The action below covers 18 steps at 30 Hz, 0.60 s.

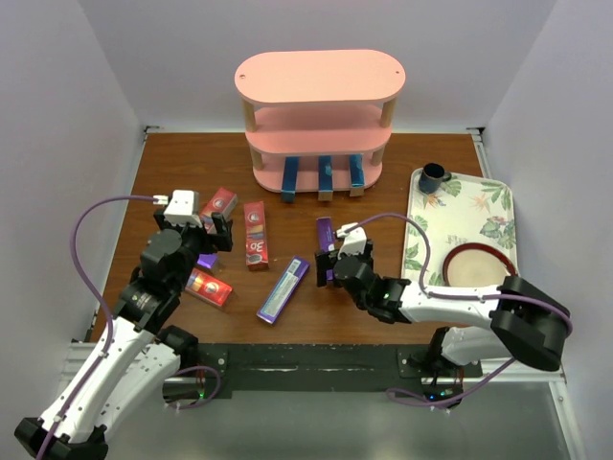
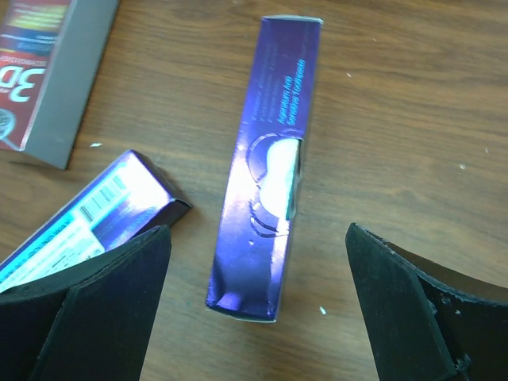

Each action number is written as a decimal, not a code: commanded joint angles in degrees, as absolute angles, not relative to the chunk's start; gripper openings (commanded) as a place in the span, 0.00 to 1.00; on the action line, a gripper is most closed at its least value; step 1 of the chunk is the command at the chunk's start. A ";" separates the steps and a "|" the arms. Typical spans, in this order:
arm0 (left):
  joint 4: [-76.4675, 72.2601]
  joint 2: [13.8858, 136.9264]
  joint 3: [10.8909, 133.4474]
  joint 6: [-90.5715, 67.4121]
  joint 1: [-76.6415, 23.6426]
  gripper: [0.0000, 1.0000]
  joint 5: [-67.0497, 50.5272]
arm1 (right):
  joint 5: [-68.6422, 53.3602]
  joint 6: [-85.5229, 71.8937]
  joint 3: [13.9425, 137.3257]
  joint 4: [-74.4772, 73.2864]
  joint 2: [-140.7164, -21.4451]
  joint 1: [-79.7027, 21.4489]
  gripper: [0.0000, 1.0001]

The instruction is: Place and organize the toothpastes onto the shelf

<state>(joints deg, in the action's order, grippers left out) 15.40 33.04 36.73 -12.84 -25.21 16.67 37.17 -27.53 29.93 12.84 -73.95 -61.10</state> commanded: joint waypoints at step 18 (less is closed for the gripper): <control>12.92 32.34 36.30 -11.78 -25.31 0.96 16.96 | 47.28 -38.41 31.99 16.78 -90.70 -66.27 0.71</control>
<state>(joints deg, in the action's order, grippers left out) 15.33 32.95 36.73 -12.78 -25.19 16.71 42.98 -35.94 30.52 14.15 -89.32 -65.65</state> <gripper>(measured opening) 0.967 0.768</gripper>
